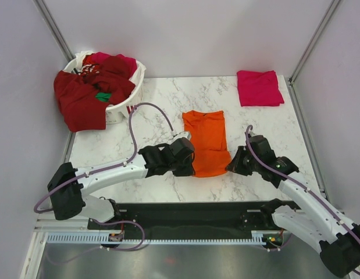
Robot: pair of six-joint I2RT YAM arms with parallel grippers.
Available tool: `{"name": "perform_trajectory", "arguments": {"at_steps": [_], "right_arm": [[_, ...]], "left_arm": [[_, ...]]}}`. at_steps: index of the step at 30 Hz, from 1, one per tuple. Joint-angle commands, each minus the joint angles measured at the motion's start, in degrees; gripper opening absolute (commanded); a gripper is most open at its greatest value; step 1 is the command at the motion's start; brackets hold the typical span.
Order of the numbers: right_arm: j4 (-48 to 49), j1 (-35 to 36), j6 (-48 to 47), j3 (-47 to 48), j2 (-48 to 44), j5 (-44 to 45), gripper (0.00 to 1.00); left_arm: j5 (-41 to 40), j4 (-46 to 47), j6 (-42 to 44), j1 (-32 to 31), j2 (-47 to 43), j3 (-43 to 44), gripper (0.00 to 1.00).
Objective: Fold and stack the t-shirts
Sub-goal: Fold the tshirt
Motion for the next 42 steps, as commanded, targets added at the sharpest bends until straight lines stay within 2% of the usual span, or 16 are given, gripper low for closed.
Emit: {"name": "perform_trajectory", "arguments": {"at_steps": [1, 6, 14, 18, 22, 31, 34, 38, 40, 41, 42], "right_arm": [[-3.31, 0.03, -2.61, 7.36, 2.65, 4.54, 0.00], [-3.13, 0.02, -6.65, 17.47, 11.00, 9.03, 0.00], [-2.78, -0.06, -11.05, 30.93, 24.26, 17.81, 0.00], [-3.04, -1.90, -12.63, 37.17, 31.30, 21.25, 0.00], [-2.87, -3.14, -13.86, 43.32, 37.54, 21.17, 0.00], [-1.81, -6.56, -15.09, 51.33, 50.45, 18.72, 0.00], [-1.55, -7.97, -15.36, 54.31, 54.33, 17.48, 0.00], [-0.49, -9.90, -15.88, 61.25, 65.02, 14.86, 0.01], [-0.76, -11.66, -16.50, 69.58, 70.13, 13.27, 0.16], [-1.63, -12.36, -16.50, 73.62, 76.16, 13.17, 0.32], [-4.33, -14.11, -16.15, 82.53, 79.36, 12.13, 0.69]], "left_arm": [[-5.01, -7.91, 1.76, 0.34, -2.05, 6.11, 0.03], [-7.05, -11.35, 5.98, 4.11, 0.23, 13.22, 0.06], [-3.63, -11.79, 11.77, 11.59, 7.61, 20.96, 0.06], [-0.91, -11.79, 15.55, 15.98, 12.97, 27.89, 0.06], [2.00, -12.23, 19.42, 20.72, 19.38, 34.58, 0.06], [8.06, -15.48, 23.38, 26.27, 32.57, 48.12, 0.09], [9.55, -16.62, 24.43, 28.20, 37.93, 53.65, 0.11], [12.46, -18.47, 25.75, 31.72, 46.36, 64.17, 0.18], [14.12, -18.39, 27.68, 34.18, 54.41, 69.72, 0.29], [15.70, -18.56, 27.95, 35.23, 57.51, 73.14, 0.40], [21.19, -18.82, 28.04, 36.37, 60.50, 80.92, 0.56]]}}
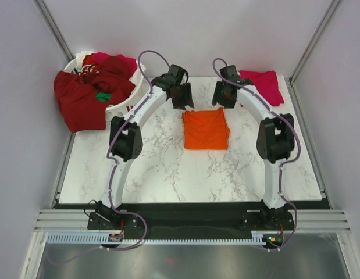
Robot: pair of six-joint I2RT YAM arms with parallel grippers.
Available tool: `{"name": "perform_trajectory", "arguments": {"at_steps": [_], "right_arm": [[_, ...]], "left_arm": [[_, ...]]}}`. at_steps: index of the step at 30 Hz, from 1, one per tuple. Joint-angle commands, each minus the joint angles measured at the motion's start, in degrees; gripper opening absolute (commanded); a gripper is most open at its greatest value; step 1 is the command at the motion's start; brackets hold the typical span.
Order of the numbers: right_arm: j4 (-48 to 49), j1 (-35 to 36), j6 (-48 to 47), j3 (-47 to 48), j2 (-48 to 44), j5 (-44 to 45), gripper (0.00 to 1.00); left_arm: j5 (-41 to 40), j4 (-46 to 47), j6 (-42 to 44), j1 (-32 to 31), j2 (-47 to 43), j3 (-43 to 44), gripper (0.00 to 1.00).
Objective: Fold and stack the t-shirts
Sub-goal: Fold the tshirt
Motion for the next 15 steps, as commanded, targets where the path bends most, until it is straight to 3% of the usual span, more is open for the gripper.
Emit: {"name": "perform_trajectory", "arguments": {"at_steps": [1, 2, 3, 5, 8, 11, 12, 14, 15], "right_arm": [[-2.21, -4.22, -0.83, 18.41, 10.96, -2.96, 0.80], [-4.05, -5.01, -0.56, 23.06, 16.21, -3.58, 0.86], [-7.99, -6.15, -0.39, 30.77, 18.18, -3.76, 0.92], [-9.69, -6.69, -0.56, 33.22, 18.04, -2.97, 0.95], [-4.97, -6.51, -2.66, 23.59, 8.67, -1.74, 0.96], [3.38, -6.51, -3.29, 7.77, -2.69, -4.54, 0.96], [7.49, -6.51, -3.37, 0.25, -5.24, -5.85, 0.91], [10.86, -6.51, -3.46, -6.21, -10.60, -12.16, 0.83], [12.61, -6.43, -2.68, -11.64, -11.85, -14.28, 0.64]], "left_arm": [[10.60, -1.23, 3.39, 5.86, 10.90, 14.87, 0.75], [11.57, -1.23, 1.99, 6.84, 14.15, 19.08, 0.94], [12.45, -1.14, 1.02, 7.63, 14.97, 19.99, 1.00], [13.34, -0.79, 0.40, 9.39, 13.93, 20.62, 1.00], [10.80, -0.09, 1.71, 8.87, 8.32, 15.55, 0.99], [5.80, 0.70, 4.52, 6.15, 0.31, 9.13, 0.97], [4.04, 1.05, 4.88, 4.58, -2.75, 7.62, 0.95], [3.41, 1.93, 5.41, 3.08, -4.62, 3.68, 0.89], [3.50, 2.28, 5.58, 1.85, -5.32, 2.69, 0.87]]}}
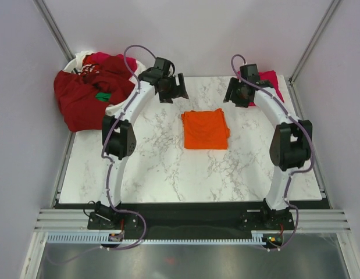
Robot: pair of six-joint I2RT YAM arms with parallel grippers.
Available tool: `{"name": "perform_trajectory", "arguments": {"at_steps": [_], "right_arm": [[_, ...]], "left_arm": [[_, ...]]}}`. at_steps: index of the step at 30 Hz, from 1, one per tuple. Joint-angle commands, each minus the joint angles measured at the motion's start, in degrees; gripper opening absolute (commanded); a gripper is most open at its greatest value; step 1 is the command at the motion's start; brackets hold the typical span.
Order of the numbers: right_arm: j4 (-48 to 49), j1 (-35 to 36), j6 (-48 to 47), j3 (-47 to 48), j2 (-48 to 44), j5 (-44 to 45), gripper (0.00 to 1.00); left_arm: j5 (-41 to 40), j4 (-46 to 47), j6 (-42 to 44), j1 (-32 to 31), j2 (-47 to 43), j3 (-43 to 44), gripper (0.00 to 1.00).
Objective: Fold and stack the t-shirts
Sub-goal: Fold the tshirt
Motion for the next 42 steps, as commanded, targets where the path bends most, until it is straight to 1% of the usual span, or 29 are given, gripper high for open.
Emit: {"name": "perform_trajectory", "arguments": {"at_steps": [1, 2, 3, 4, 5, 6, 7, 8, 9, 11, 12, 15, 19, 21, 22, 24, 25, 28, 29, 30, 31, 34, 36, 37, 39, 40, 41, 42], "right_arm": [[10.50, 0.98, 0.37, -11.33, -10.10, -10.30, 0.55], [11.38, 0.90, 0.98, -13.79, -10.82, -14.15, 0.46], [13.39, 0.98, 2.20, -18.34, -11.43, -16.27, 0.24], [14.89, 0.90, 2.82, -20.65, -12.22, -18.64, 0.18], [18.21, 0.90, 3.27, -22.94, -12.32, -23.54, 0.08], [19.38, 0.98, 3.88, -26.88, -12.32, -25.15, 0.06], [20.17, 0.90, 4.49, -28.39, -12.06, -26.65, 0.04], [21.49, 0.98, 4.67, -31.37, -11.88, -28.14, 0.00], [22.02, 0.98, 5.11, -32.88, -11.88, -28.07, 0.00], [23.43, 0.98, 5.55, -37.61, -12.58, -25.62, 0.00], [23.61, 0.98, 5.64, -39.12, -13.02, -22.74, 0.00], [24.66, 0.98, 6.08, -44.13, -13.55, -18.94, 0.00], [25.36, 1.07, 6.43, -48.88, -14.42, -18.32, 0.01], [25.28, 1.07, 6.08, -51.69, -16.09, -17.88, 0.09], [24.67, 1.16, 5.82, -52.40, -16.88, -17.18, 0.23], [23.70, 1.16, 5.38, -54.33, -19.68, -16.21, 0.45], [21.96, 1.16, 5.29, -54.68, -20.83, -15.51, 0.59], [18.44, 2.03, 3.63, -55.13, -26.71, -12.88, 0.68], [15.29, 2.91, 3.27, -54.69, -28.65, -9.56, 0.71], [13.87, 3.27, 2.66, -54.34, -32.84, -7.53, 0.73], [11.24, 3.53, 2.48, -53.64, -34.97, -5.24, 0.75], [8.24, 3.44, 2.83, -51.80, -41.75, -1.63, 0.84], [8.32, 3.45, 2.66, -49.51, -44.30, -0.13, 0.88], [9.10, 3.44, 2.74, -48.20, -44.57, 1.79, 0.93], [10.24, 3.10, 2.74, -46.61, -43.00, 3.56, 0.94], [11.64, 2.14, 2.83, -45.04, -41.60, 3.57, 0.94], [12.00, 1.52, 3.27, -44.06, -39.93, 3.13, 0.94], [12.27, 0.90, 3.36, -43.10, -36.00, 2.26, 0.94]], "left_arm": [[-1.24, 2.70, 3.66, -6.05, -8.43, -3.50, 0.85], [-1.16, 3.14, 3.66, -6.49, -8.17, -4.64, 0.83], [-0.98, 3.14, 3.66, -6.93, -7.73, -4.91, 0.82], [-0.72, 3.14, 3.22, -7.46, -6.25, -5.17, 0.81], [0.07, 3.23, 2.96, -7.55, -5.63, -5.35, 0.79], [0.42, 3.23, 2.61, -7.64, -4.92, -5.26, 0.79], [0.60, 3.23, 2.43, -7.72, -3.53, -5.26, 0.78], [0.43, 3.32, 2.60, -7.73, -2.82, -4.92, 0.78], [0.08, 3.49, 2.95, -7.64, -2.03, -4.74, 0.78], [-0.80, 3.58, 4.09, -7.11, 0.08, -4.04, 0.78], [-0.89, 3.49, 4.79, -6.85, 0.79, -3.69, 0.78], [-0.81, 3.41, 5.76, -5.62, 4.21, -1.23, 0.77], [-0.19, 3.49, 5.07, -3.51, 8.52, 1.24, 0.77], [0.07, 3.58, 5.07, -2.72, 10.01, 1.42, 0.77], [-0.19, 3.49, 5.07, -2.45, 10.37, 1.33, 0.77], [-0.63, 3.49, 5.50, -2.19, 11.16, 1.07, 0.76], [-1.24, 3.49, 5.68, -2.19, 11.25, 0.46, 0.76], [-2.91, 3.49, 6.73, -2.19, 10.91, -0.43, 0.76], [-4.57, 3.32, 7.00, -2.10, 10.55, -0.52, 0.77], [-5.02, 3.14, 7.26, -2.10, 10.20, -0.52, 0.77], [-5.37, 2.88, 7.35, -2.01, 8.98, -0.34, 0.77], [-4.85, 2.26, 6.82, -2.10, 5.55, -1.04, 0.78], [-3.97, 2.17, 6.30, -2.45, 0.55, -2.36, 0.79], [-3.88, 2.26, 6.30, -2.71, -3.82, -4.45, 0.81], [-3.80, 2.18, 6.38, -3.24, -8.41, -7.18, 0.82], [-4.14, 2.17, 6.56, -3.42, -10.78, -10.68, 0.82], [-4.23, 2.17, 6.65, -3.77, -15.94, -12.89, 0.83], [-4.23, 2.17, 6.82, -3.86, -18.43, -15.26, 0.83]]}}
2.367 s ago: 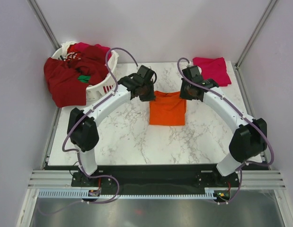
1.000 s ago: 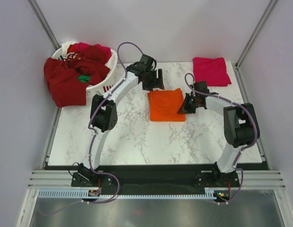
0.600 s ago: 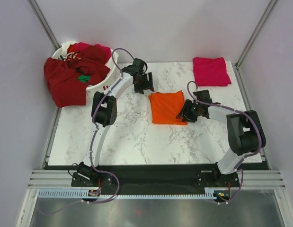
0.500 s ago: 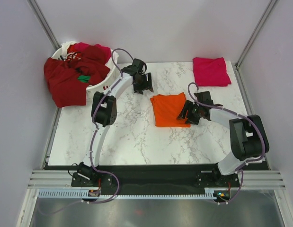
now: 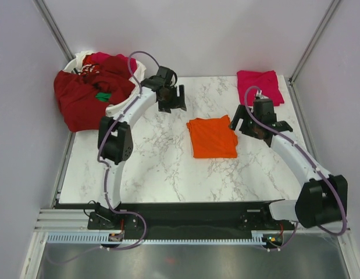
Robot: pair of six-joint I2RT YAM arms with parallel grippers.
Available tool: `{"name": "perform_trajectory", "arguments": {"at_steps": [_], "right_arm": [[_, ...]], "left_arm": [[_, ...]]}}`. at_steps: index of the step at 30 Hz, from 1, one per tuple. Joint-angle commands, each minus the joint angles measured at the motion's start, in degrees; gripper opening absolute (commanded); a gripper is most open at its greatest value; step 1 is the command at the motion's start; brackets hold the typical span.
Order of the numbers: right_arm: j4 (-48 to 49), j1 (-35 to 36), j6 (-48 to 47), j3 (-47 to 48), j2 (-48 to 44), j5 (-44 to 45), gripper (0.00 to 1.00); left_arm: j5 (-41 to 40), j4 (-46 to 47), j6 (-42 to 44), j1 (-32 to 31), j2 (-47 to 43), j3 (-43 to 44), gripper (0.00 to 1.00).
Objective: Fold and stack the t-shirts
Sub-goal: Fold the tshirt, then neatly place the folded tshirt to the corner
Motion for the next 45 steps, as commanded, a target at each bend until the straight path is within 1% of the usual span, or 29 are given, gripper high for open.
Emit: {"name": "perform_trajectory", "arguments": {"at_steps": [1, 2, 3, 5, 6, 7, 8, 9, 10, 11, 12, 13, 15, 16, 19, 22, 26, 29, 32, 33, 35, 36, 37, 38, 39, 40, 42, 44, 45], "right_arm": [[1.84, -2.42, 0.10, 4.88, 8.07, 1.88, 0.93], [2.54, -2.87, 0.10, 5.59, 10.01, 1.09, 0.92], [3.77, -3.31, -0.16, 5.86, 13.07, 0.91, 0.92], [8.77, -5.15, -1.73, 6.30, 15.90, -3.47, 0.90], [10.62, -5.94, -2.53, 6.57, 18.96, -5.75, 0.90], [14.12, -7.60, -2.88, 7.18, 20.56, -8.73, 0.88], [15.11, -8.66, -2.54, 7.62, 23.70, -13.37, 0.87], [16.25, -9.72, -1.84, 7.88, 25.04, -15.85, 0.85], [20.00, -11.55, -1.05, 7.63, 26.19, -18.14, 0.84], [21.78, -11.66, 0.00, 7.01, 28.55, -21.56, 0.83], [23.02, -12.62, 1.06, 7.18, 30.05, -22.38, 0.82], [24.77, -13.41, 1.42, 7.97, 31.72, -23.17, 0.81], [27.76, -13.42, 2.90, 8.06, 35.93, -26.58, 0.80], [29.60, -13.42, 3.35, 8.15, 37.17, -27.04, 0.78], [32.60, -13.42, 4.84, 8.15, 41.22, -28.44, 0.73], [35.50, -13.24, 6.60, 7.71, 44.91, -30.64, 0.68], [36.13, -12.45, 6.78, 7.80, 46.32, -31.17, 0.60], [35.95, -12.36, 7.05, 7.97, 46.33, -31.61, 0.60], [36.12, -12.36, 7.22, 7.80, 46.24, -31.96, 0.57], [36.13, -12.36, 7.22, 7.80, 46.24, -32.05, 0.50], [36.39, -12.36, 7.48, 7.62, 46.85, -32.66, 0.40], [37.17, -12.36, 7.66, 7.19, 47.03, -32.84, 0.27], [37.62, -12.36, 7.75, 6.92, 47.38, -33.10, 0.21], [37.97, -12.36, 8.18, 6.75, 47.64, -33.45, 0.08], [38.84, -12.36, 8.54, 6.57, 47.73, -33.89, 0.02], [39.29, -12.36, 8.71, 6.48, 47.90, -34.42, 0.00], [40.34, -12.36, 9.86, 7.09, 47.47, -36.00, 0.00], [39.38, -12.36, 9.77, 8.58, 45.98, -36.62, 0.00], [37.20, -12.36, 9.42, 10.77, 45.36, -36.45, 0.00]], "left_arm": [[-1.30, 0.62, 2.65, -1.04, -16.45, -8.42, 0.83], [-1.83, 0.62, 2.74, -1.13, -19.43, -11.25, 0.83], [-2.27, 0.71, 2.82, -1.21, -24.25, -17.20, 0.84], [-3.41, 0.62, 3.09, -1.30, -29.46, -23.12, 0.84], [-3.76, 0.71, 3.35, -1.30, -34.53, -28.89, 0.84], [-4.81, 0.71, 3.44, -1.30, -37.02, -31.73, 0.84], [-5.34, 0.71, 3.53, -1.30, -39.30, -34.46, 0.84], [-5.87, 0.62, 3.44, -1.30, -42.02, -39.62, 0.85], [-6.40, 0.62, 3.18, -1.30, -46.49, -42.02, 0.85], [-7.01, 0.62, 2.74, -1.30, -48.88, -44.05, 0.85], [-7.02, 0.54, 2.39, -1.30, -50.91, -47.72, 0.85], [-6.93, 0.45, 2.04, -1.30, -54.76, -49.32, 0.85], [-6.84, 0.45, 1.33, -1.30, -58.21, -53.09, 0.86], [-7.02, 0.27, 1.16, -1.30, -61.44, -54.16, 0.86], [-8.24, -0.60, 0.72, -1.30, -65.85, -56.98, 0.86], [-10.26, -0.87, 0.80, -1.30, -68.50, -59.09, 0.86], [-13.08, -0.87, 1.24, -1.30, -70.17, -62.69, 0.86], [-14.40, -0.78, 1.51, -1.30, -71.31, -64.71, 0.86], [-15.63, -0.52, 1.68, -1.30, -72.11, -66.82, 0.86], [-16.50, -0.52, 1.86, -1.30, -72.55, -67.44, 0.86], [-18.09, 0.09, 1.16, -1.30, -73.08, -68.84, 0.87], [-17.57, 0.27, 1.33, -1.30, -73.43, -68.76, 0.87], [-17.31, 0.36, 1.85, -1.30, -73.52, -68.59, 0.87], [-17.39, 0.36, 2.03, -1.30, -73.69, -68.50, 0.87], [-18.09, 0.45, 2.03, -1.30, -73.69, -68.59, 0.87], [-18.18, 0.45, 2.03, -1.30, -73.78, -68.67, 0.87], [-17.92, 0.53, 2.03, -1.30, -73.95, -68.76, 0.87], [-17.92, 0.53, 2.03, -1.30, -74.83, -68.85, 0.87], [-18.00, 0.71, 2.03, -1.30, -75.27, -68.94, 0.87]]}}
